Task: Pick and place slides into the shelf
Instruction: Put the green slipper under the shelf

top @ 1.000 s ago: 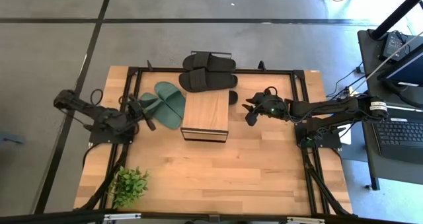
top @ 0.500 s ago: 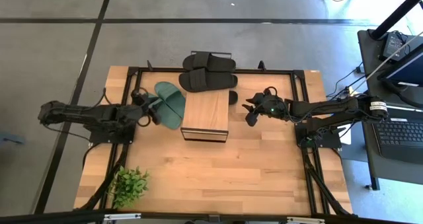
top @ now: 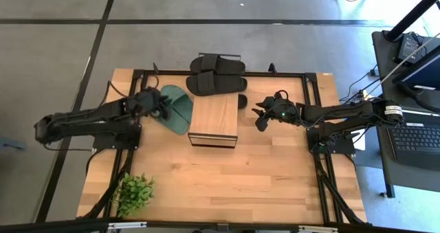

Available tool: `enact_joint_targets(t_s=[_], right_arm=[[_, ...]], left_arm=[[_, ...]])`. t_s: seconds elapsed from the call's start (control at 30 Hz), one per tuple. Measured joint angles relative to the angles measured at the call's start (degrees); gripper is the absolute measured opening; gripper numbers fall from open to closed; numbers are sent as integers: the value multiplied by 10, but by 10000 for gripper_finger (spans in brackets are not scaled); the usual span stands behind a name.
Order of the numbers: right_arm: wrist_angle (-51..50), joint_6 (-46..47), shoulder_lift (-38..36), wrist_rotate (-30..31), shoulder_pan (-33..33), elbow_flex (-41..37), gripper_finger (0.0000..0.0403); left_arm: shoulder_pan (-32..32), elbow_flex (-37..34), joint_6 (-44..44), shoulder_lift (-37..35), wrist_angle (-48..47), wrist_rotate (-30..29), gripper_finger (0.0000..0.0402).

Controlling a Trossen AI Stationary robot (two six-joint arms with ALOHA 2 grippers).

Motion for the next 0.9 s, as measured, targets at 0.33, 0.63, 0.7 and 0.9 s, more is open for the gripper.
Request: enact_joint_targets(t_s=[0.33, 0.63, 0.7, 0.9], right_arm=[[0, 1, 0, 0, 0, 0, 138], [0, 0, 0, 0, 0, 0, 138], [0, 0, 0, 0, 0, 0, 138], [0, -1, 0, 0, 0, 0, 138]], left_arm=[[129, 58, 0, 94, -42, 79, 112], [187, 59, 58, 173, -28, 76, 112], [193, 59, 61, 175, -19, 76, 112], [194, 59, 61, 175, -6, 76, 112]])
